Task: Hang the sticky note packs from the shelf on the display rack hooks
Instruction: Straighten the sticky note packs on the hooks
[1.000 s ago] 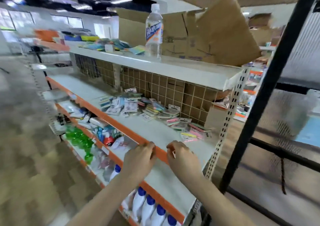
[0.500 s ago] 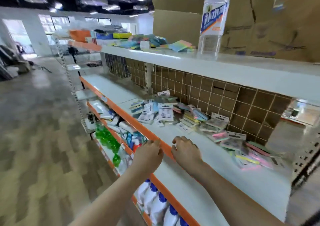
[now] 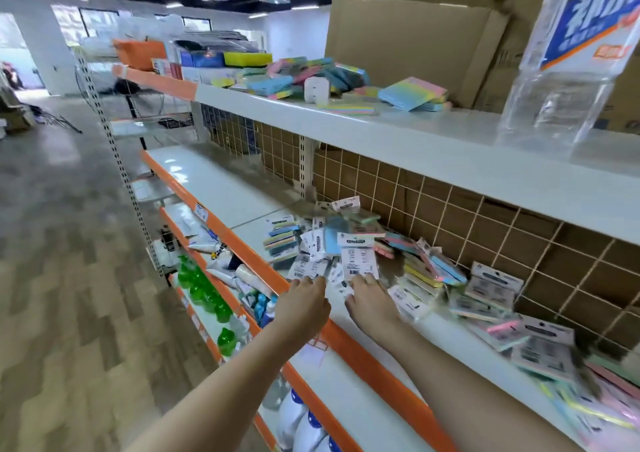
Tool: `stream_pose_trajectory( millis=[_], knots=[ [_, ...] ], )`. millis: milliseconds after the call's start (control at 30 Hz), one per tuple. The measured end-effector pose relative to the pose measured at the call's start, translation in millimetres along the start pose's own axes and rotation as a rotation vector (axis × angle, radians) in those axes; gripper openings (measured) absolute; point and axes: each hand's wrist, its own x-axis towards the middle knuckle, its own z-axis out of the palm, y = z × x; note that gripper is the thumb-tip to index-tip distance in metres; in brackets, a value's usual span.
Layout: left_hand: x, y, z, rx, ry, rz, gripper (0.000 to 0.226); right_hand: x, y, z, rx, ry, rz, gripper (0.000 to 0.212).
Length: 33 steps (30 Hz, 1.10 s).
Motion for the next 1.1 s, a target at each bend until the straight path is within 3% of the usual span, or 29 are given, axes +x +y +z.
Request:
stream_pose_trajectory(
  millis=[200,333,533,633,833,1100],
  knots=[
    [56,-26,14,0.005,-0.089,0.062,0.039,43,-1,19,-0.044,0.051,0.111,0.038],
    [97,-45,21,-0.032,-0.039,0.144,0.043,73,-7,29,-0.029,0.139,0.233,0.048],
    [155,-57,27,0.041,0.129,0.392,0.047,92,-17,49,-0.068,0.242,0.415,0.062],
    [170,-60,36,0.081,0.083,0.520,0.056,93,-21,58,-0.076,0.296,0.494,0.057],
    [174,-69,54,0.094,0.104,0.566,0.067,91,-34,78,-0.136,0.376,0.654,0.046],
    [185,-69,48,0.075,0.179,0.598,0.055,80,-38,88,-0.161,0.421,0.671,0.041]
  ],
)
